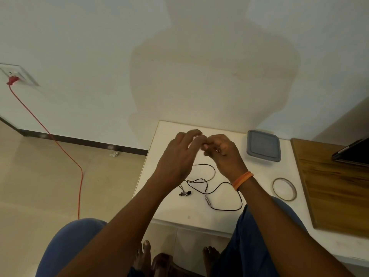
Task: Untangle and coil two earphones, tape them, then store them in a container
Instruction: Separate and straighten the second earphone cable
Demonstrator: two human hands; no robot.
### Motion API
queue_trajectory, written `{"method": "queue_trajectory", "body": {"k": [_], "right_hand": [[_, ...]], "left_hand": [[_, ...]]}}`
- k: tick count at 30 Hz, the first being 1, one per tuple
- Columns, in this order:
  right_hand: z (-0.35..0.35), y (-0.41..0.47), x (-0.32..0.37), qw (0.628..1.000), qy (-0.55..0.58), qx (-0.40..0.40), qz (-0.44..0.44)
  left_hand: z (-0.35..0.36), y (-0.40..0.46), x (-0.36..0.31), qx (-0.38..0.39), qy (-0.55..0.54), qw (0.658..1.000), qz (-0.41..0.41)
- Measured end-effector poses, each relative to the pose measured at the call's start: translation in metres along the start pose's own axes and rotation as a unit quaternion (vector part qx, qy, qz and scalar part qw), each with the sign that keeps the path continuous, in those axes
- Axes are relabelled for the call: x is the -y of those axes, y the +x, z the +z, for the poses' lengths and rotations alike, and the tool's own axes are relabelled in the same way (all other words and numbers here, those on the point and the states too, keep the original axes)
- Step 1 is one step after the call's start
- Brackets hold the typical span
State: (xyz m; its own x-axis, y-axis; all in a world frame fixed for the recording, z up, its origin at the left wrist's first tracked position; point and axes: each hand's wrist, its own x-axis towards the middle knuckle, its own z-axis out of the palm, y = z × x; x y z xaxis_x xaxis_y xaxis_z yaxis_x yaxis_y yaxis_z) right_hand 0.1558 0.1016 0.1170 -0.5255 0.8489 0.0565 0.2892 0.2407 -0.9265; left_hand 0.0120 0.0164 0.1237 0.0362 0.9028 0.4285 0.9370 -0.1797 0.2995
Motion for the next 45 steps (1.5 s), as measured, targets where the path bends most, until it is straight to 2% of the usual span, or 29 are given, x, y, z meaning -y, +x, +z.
{"method": "queue_trajectory", "body": {"k": [4,7,9,12,15,17,18,19,20,21,23,24,25,27,29,31,32,36,41,43,45], "right_hand": [[-0.001,-0.004,0.005,0.990,0.129,0.034,0.045],[0.002,-0.007,0.006,0.951,0.243,0.072,0.178],[0.004,-0.009,0.007,0.912,0.279,0.142,0.264],[0.011,-0.013,0.010,0.872,0.332,0.232,0.276],[0.013,-0.018,0.011,0.894,0.290,0.271,0.208],[0.008,-0.015,0.010,0.912,0.263,0.255,0.185],[0.004,-0.013,0.010,0.920,0.264,0.226,0.184],[0.000,-0.010,0.009,0.929,0.262,0.185,0.183],[-0.004,-0.007,0.009,0.942,0.249,0.139,0.178],[-0.006,-0.004,0.009,0.955,0.228,0.098,0.165],[-0.008,-0.002,0.008,0.973,0.195,0.036,0.123],[-0.007,-0.002,0.009,0.978,0.185,0.013,0.098],[-0.007,-0.003,0.010,0.982,0.173,-0.009,0.073],[-0.009,-0.003,0.011,0.989,0.137,-0.047,0.033],[-0.011,-0.003,0.011,0.992,0.115,-0.051,0.019],[-0.012,-0.003,0.010,0.994,0.109,-0.024,0.012],[-0.011,-0.003,0.009,0.994,0.105,-0.008,0.006],[-0.007,-0.003,0.012,0.994,0.103,0.040,-0.014],[-0.009,-0.003,0.010,0.994,0.090,0.058,-0.014],[-0.010,-0.003,0.010,0.994,0.082,0.070,-0.013],[-0.010,-0.003,0.010,0.994,0.070,0.087,-0.015]], "left_hand": [[-0.002,-0.001,-0.003,-0.066,0.040,0.991,0.109],[-0.006,0.001,-0.001,-0.074,0.072,0.986,0.129],[-0.009,0.001,0.001,-0.061,0.133,0.986,0.082],[-0.012,-0.001,0.004,-0.004,0.194,0.981,-0.013],[-0.010,0.001,0.013,0.031,0.141,0.987,-0.075],[-0.008,0.002,0.021,0.089,0.137,0.980,-0.112],[-0.009,0.003,0.025,0.113,0.080,0.981,-0.137],[-0.010,0.005,0.027,0.132,-0.034,0.973,-0.184],[-0.012,0.006,0.027,0.150,-0.186,0.941,-0.240],[-0.013,0.006,0.026,0.162,-0.332,0.885,-0.283],[-0.010,0.008,0.020,0.165,-0.543,0.750,-0.340],[-0.008,0.009,0.016,0.165,-0.598,0.697,-0.360],[-0.009,0.009,0.013,0.175,-0.624,0.663,-0.375],[-0.009,0.010,0.009,0.218,-0.637,0.636,-0.378],[-0.008,0.007,0.009,0.251,-0.621,0.652,-0.355],[-0.008,0.005,0.010,0.257,-0.592,0.684,-0.339],[-0.008,0.004,0.011,0.256,-0.592,0.687,-0.334],[-0.004,0.003,0.014,0.240,-0.646,0.654,-0.313],[0.003,0.004,0.010,0.168,-0.671,0.630,-0.352],[0.003,0.005,0.011,0.142,-0.663,0.644,-0.355],[0.001,0.006,0.014,0.128,-0.640,0.673,-0.347]]}}
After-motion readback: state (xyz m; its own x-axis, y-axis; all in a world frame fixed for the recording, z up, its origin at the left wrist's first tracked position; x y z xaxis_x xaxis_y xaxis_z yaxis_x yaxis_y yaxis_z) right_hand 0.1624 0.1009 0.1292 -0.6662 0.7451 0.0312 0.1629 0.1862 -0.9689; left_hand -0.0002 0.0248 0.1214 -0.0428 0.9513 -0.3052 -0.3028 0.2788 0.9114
